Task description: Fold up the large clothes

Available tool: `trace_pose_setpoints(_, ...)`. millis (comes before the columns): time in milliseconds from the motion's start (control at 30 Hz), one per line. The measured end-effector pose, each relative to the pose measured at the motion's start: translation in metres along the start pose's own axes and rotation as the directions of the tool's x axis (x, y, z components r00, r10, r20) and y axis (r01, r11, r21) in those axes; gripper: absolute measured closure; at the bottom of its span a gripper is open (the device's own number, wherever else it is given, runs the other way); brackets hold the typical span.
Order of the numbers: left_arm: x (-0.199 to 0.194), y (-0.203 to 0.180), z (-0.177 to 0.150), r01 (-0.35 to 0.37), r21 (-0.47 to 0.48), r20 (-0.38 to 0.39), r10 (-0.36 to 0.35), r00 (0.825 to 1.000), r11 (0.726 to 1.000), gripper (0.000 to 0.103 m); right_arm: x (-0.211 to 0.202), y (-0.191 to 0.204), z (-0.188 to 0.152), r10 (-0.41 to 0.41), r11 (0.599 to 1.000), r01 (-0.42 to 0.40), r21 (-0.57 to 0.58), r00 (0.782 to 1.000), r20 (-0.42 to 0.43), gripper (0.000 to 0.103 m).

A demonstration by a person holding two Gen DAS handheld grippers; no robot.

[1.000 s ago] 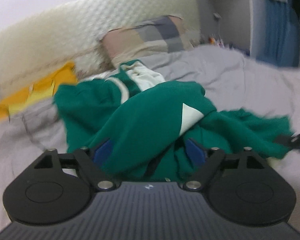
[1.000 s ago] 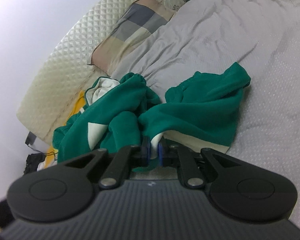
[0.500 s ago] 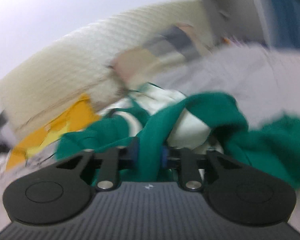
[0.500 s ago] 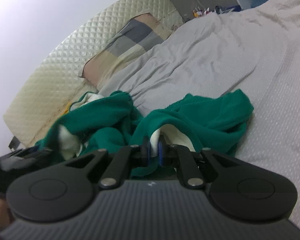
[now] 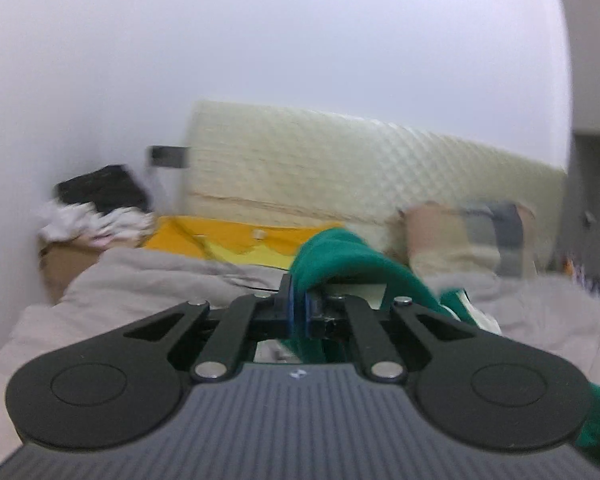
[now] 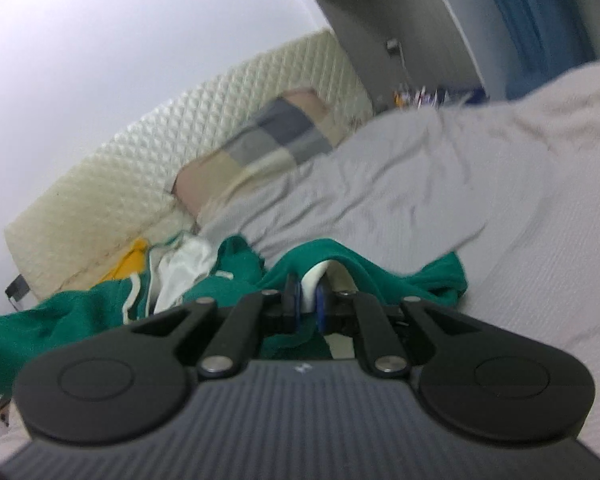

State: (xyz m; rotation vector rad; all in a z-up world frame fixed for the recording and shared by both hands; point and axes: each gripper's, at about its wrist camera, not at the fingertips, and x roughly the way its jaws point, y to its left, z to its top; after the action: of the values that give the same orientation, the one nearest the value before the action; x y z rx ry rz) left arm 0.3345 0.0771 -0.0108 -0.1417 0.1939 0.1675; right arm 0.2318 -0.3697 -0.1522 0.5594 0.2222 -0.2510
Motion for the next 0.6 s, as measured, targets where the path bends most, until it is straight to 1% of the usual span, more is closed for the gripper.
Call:
trace_pose_setpoints(67, -0.028, 0.035, 0.003, -0.019, -0.072, 0.009, 0.02, 1.0, 0.997, 0.098, -0.014, -0.004, 0.01, -0.008, 1.0, 0.007, 0.009, 0.999, 0.036, 0.093)
trace_pose_setpoints(133, -0.056, 0.067, 0.005, -0.047, -0.116, 0.021, 0.05, 0.999, 0.992, 0.098, -0.027, -0.006, 0.017, -0.029, 1.0, 0.029, 0.005, 0.997, 0.07, 0.093)
trace_pose_setpoints(233, -0.094, 0.114, 0.003, -0.084, -0.194, 0.026, 0.09, 0.996, 0.978, 0.098, -0.045, -0.011, 0.031, -0.047, 0.998, 0.043, 0.037, 0.994, 0.101, 0.093)
trace_pose_setpoints(333, -0.123, 0.164, -0.003, -0.137, -0.269, 0.007, 0.144, 0.989, 0.953, 0.099, -0.061, -0.014, 0.04, -0.083, 0.996, 0.079, 0.038, 0.987, 0.141, 0.093)
trace_pose_setpoints(400, -0.136, 0.195, -0.01, -0.175, -0.319, -0.021, 0.178, 0.984, 0.931, 0.099, -0.067, -0.017, 0.038, -0.121, 0.993, 0.118, 0.033, 0.983, 0.141, 0.093)
trace_pose_setpoints(467, -0.136, 0.222, -0.02, -0.225, -0.343, -0.082, 0.209, 0.974, 0.912, 0.099, -0.063, -0.025, 0.034, -0.177, 0.983, 0.173, 0.054, 0.981, 0.081, 0.093)
trace_pose_setpoints(500, -0.134, 0.234, -0.026, -0.252, -0.343, -0.126, 0.221, 0.967, 0.905, 0.098, -0.056, -0.031, 0.032, -0.207, 0.976, 0.204, 0.073, 0.978, 0.031, 0.093)
trace_pose_setpoints(533, -0.127, 0.245, -0.035, -0.285, -0.35, -0.178, 0.236, 0.955, 0.892, 0.098, -0.048, -0.038, 0.03, -0.236, 0.967, 0.237, 0.092, 0.971, -0.023, 0.093)
trace_pose_setpoints(567, -0.12, 0.251, -0.045, -0.317, -0.356, -0.225, 0.248, 0.942, 0.879, 0.098, -0.039, -0.047, 0.026, -0.271, 0.955, 0.278, 0.107, 0.959, -0.079, 0.092)
trace_pose_setpoints(600, -0.107, 0.257, -0.055, -0.351, -0.352, -0.28, 0.261, 0.924, 0.868, 0.098, -0.032, -0.055, 0.022, -0.298, 0.942, 0.312, 0.12, 0.946, -0.124, 0.092)
